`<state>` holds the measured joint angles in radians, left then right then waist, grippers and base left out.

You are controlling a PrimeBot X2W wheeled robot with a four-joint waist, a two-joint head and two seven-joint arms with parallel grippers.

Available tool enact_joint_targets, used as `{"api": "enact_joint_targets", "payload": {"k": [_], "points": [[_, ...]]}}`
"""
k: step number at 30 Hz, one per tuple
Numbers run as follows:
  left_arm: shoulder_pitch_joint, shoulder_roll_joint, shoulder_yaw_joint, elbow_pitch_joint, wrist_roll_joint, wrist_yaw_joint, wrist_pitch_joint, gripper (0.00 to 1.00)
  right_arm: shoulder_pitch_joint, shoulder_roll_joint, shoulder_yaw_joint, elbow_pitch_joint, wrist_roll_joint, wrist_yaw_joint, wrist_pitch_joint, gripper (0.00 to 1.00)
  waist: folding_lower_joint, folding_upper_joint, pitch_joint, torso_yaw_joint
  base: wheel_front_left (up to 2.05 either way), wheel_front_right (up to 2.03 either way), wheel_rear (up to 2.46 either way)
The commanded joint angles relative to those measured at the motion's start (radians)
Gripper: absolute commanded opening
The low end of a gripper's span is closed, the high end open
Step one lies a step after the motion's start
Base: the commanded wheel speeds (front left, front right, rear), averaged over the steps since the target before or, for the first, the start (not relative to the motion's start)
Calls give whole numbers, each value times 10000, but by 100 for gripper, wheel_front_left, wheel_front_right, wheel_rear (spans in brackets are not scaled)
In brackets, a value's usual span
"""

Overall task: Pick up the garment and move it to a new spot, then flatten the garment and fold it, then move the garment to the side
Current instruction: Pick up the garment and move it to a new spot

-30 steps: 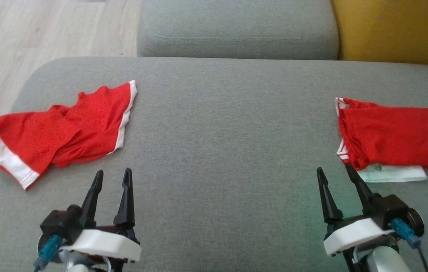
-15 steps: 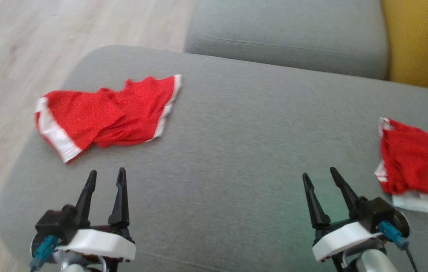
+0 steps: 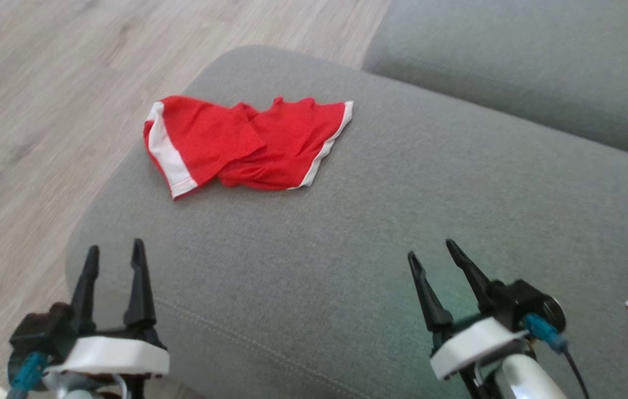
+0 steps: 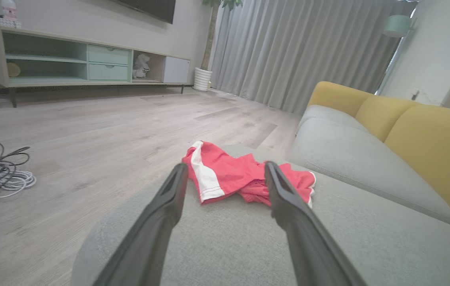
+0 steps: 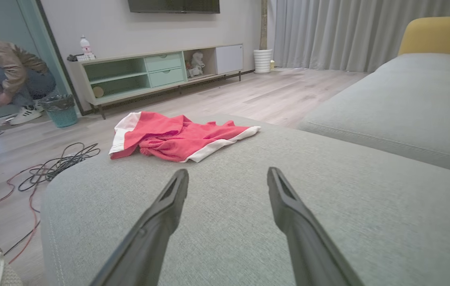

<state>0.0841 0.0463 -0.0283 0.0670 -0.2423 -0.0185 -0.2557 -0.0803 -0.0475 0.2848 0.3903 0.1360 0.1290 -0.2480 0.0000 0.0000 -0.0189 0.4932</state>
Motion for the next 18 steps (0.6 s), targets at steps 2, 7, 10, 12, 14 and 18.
{"api": "enact_joint_targets", "payload": {"k": [2,7,10,12,14,18], "points": [[-255,39,406,-458,-94,96,-61,100,-605,-28,319,-182,113,17,-125,100,0,0,145,122,0,0,0],[-141,39,514,-621,-198,214,-61,100,-918,-28,571,91,235,17,-129,100,0,0,220,181,0,0,0],[-128,39,536,-653,-231,260,-61,100,-1016,-28,642,204,287,17,-131,100,0,0,219,183,0,0,0],[-119,39,557,-662,-250,276,-61,100,-1037,-28,677,249,314,17,-132,100,0,0,206,173,0,0,0],[-132,39,591,-650,-259,269,-61,100,-1037,-28,676,276,336,17,-134,100,0,0,198,153,0,0,0],[-232,39,721,-564,-267,213,-61,100,-945,-28,527,231,317,17,-135,100,0,0,181,96,0,0,0]]}}
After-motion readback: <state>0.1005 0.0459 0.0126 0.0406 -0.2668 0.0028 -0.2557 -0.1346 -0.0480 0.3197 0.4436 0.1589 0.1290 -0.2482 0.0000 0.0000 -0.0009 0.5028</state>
